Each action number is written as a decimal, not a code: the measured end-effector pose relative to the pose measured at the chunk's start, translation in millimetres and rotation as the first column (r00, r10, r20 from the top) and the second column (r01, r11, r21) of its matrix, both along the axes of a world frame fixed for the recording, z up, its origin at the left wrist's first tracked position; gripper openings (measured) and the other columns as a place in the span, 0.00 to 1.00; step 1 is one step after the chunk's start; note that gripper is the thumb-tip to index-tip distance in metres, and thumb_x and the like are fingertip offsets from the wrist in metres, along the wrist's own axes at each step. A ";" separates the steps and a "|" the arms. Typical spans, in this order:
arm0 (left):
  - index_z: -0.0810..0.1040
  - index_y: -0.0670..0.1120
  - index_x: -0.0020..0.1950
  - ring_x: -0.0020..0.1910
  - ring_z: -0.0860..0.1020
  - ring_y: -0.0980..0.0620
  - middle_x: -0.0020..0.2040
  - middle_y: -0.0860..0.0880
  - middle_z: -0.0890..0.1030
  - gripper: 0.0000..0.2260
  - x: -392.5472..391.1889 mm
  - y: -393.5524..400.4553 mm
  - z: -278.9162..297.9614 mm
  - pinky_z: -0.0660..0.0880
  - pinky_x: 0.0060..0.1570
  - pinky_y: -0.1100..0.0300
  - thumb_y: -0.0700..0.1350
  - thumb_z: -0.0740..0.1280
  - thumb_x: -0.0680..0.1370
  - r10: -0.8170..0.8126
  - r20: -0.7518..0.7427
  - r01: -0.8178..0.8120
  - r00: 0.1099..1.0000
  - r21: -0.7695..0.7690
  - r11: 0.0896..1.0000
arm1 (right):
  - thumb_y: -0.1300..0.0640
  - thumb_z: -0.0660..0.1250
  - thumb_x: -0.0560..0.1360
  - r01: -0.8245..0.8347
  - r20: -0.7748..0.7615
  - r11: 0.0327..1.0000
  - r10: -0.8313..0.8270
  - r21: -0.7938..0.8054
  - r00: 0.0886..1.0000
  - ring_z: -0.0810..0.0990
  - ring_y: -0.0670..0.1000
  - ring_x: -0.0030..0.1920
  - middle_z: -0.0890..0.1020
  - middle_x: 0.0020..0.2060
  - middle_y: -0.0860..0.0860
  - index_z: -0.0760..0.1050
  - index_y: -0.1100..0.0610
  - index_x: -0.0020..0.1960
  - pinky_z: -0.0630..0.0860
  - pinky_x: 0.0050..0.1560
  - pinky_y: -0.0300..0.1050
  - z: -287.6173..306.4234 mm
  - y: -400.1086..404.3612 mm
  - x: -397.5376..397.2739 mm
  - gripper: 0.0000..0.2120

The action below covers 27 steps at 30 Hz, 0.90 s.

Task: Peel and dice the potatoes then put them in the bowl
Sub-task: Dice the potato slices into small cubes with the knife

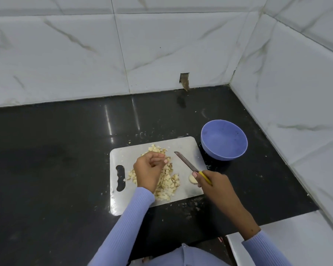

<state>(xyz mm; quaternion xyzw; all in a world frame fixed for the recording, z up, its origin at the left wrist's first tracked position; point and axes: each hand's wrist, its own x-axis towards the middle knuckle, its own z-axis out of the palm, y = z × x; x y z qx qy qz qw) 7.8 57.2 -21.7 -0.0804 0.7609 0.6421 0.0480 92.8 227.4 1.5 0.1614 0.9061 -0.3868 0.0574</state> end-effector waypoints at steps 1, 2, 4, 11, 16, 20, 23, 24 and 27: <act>0.83 0.47 0.43 0.42 0.82 0.57 0.41 0.52 0.84 0.10 0.2 -0.6 -3.0 0.79 0.50 0.59 0.32 0.72 0.71 -0.050 -0.094 0.033 0.994 -0.178 0.983 | 0.42 0.60 0.78 0.005 0.006 1.000 -0.005 -0.007 1.000 0.79 0.51 0.37 0.80 0.34 0.52 0.77 0.57 0.40 0.74 0.40 0.45 -0.9 4.9 -0.4 0.19; 0.84 0.48 0.45 0.43 0.81 0.58 0.43 0.54 0.84 0.11 0.4 -2.7 -4.8 0.79 0.51 0.59 0.32 0.70 0.72 -0.111 -0.151 0.056 0.982 -0.326 0.944 | 0.42 0.60 0.78 0.009 0.009 1.000 -0.009 -0.009 1.000 0.79 0.53 0.38 0.80 0.35 0.55 0.77 0.58 0.41 0.75 0.41 0.47 -2.0 8.8 -0.7 0.21; 0.84 0.49 0.50 0.46 0.81 0.55 0.46 0.54 0.84 0.12 1.0 -7.1 -5.7 0.78 0.51 0.59 0.34 0.69 0.73 -0.205 -0.199 0.074 0.958 -0.521 0.851 | 0.43 0.60 0.78 0.017 0.017 1.000 -0.016 -0.022 1.000 0.79 0.54 0.38 0.80 0.36 0.56 0.77 0.59 0.41 0.76 0.41 0.48 -2.9 18.0 0.4 0.20; 0.84 0.49 0.49 0.42 0.77 0.52 0.41 0.52 0.82 0.10 2.9 -16.0 -2.1 0.75 0.42 0.58 0.43 0.76 0.69 -0.316 -0.334 0.003 0.888 -0.683 0.731 | 0.44 0.61 0.77 0.062 0.049 0.994 -0.057 -0.094 0.997 0.79 0.52 0.36 0.79 0.33 0.55 0.77 0.57 0.40 0.77 0.41 0.47 -8.1 46.3 9.8 0.18; 0.82 0.47 0.56 0.51 0.76 0.48 0.51 0.48 0.82 0.16 12.2 18.8 -8.3 0.69 0.49 0.59 0.51 0.74 0.71 -0.626 -0.191 0.316 0.756 -0.731 0.604 | 0.44 0.60 0.77 0.080 0.032 0.993 -0.078 -0.084 0.996 0.80 0.58 0.38 0.80 0.35 0.59 0.77 0.61 0.41 0.78 0.42 0.52 -15.4 56.2 19.8 0.21; 0.81 0.49 0.59 0.53 0.74 0.47 0.53 0.49 0.80 0.22 20.5 56.6 -20.1 0.65 0.51 0.57 0.57 0.73 0.69 -0.712 -0.038 0.369 0.701 -0.835 0.408 | 0.45 0.60 0.78 0.084 0.065 0.992 -0.079 -0.090 0.995 0.80 0.55 0.39 0.81 0.36 0.56 0.77 0.59 0.42 0.77 0.43 0.49 -18.9 57.9 22.8 0.19; 0.84 0.48 0.52 0.50 0.74 0.45 0.48 0.48 0.79 0.15 20.4 70.5 -28.4 0.66 0.48 0.55 0.54 0.73 0.70 -0.705 -0.029 0.325 0.709 -0.873 0.363 | 0.45 0.60 0.78 0.089 0.059 0.993 -0.084 -0.082 0.995 0.80 0.53 0.38 0.80 0.35 0.55 0.76 0.58 0.41 0.76 0.41 0.46 -20.4 58.4 26.5 0.18; 0.85 0.47 0.47 0.47 0.75 0.45 0.44 0.48 0.79 0.10 20.4 72.0 -30.3 0.67 0.45 0.55 0.51 0.73 0.70 -0.712 -0.055 0.291 0.700 -0.888 0.355 | 0.45 0.60 0.78 0.088 0.058 0.993 -0.084 -0.075 0.995 0.80 0.53 0.37 0.80 0.35 0.55 0.76 0.58 0.41 0.76 0.40 0.46 -21.1 58.3 27.4 0.18; 0.85 0.48 0.38 0.39 0.75 0.47 0.36 0.49 0.79 0.03 20.3 67.7 -29.7 0.66 0.35 0.59 0.45 0.76 0.68 -0.681 -0.178 0.201 0.711 -0.876 0.439 | 0.44 0.59 0.78 0.074 0.067 0.995 -0.070 -0.062 0.995 0.80 0.52 0.37 0.80 0.36 0.55 0.76 0.58 0.42 0.76 0.41 0.45 -23.2 56.0 26.1 0.18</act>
